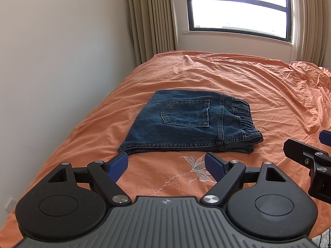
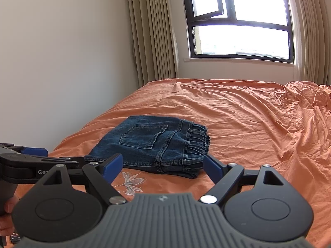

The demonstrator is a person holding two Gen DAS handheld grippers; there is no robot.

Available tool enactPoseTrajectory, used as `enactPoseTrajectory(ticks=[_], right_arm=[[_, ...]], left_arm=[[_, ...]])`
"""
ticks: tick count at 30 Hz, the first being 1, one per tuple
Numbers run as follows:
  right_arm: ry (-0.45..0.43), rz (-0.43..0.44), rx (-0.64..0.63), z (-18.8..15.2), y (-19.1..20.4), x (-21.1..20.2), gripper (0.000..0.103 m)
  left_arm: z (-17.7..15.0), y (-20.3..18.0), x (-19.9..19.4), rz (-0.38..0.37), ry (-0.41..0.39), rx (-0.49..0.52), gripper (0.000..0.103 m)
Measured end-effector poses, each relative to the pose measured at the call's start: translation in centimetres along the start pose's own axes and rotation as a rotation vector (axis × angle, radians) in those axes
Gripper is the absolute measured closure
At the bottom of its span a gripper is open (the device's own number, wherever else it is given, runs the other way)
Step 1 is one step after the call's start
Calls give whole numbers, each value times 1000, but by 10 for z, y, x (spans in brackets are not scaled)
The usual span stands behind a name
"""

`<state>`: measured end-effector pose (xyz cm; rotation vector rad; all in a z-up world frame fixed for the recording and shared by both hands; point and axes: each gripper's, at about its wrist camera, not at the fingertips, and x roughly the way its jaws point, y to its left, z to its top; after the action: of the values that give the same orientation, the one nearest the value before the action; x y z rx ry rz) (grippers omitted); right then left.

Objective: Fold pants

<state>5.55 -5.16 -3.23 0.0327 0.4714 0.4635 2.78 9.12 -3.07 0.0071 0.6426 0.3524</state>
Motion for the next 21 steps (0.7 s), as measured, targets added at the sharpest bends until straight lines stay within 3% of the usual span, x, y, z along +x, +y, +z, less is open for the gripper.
enactPoseTrajectory(ticks=[21], right_arm=[[-5,1,2,0,1,0,22]], left_arm=[[3,2,-1,-1,-4,3,5]])
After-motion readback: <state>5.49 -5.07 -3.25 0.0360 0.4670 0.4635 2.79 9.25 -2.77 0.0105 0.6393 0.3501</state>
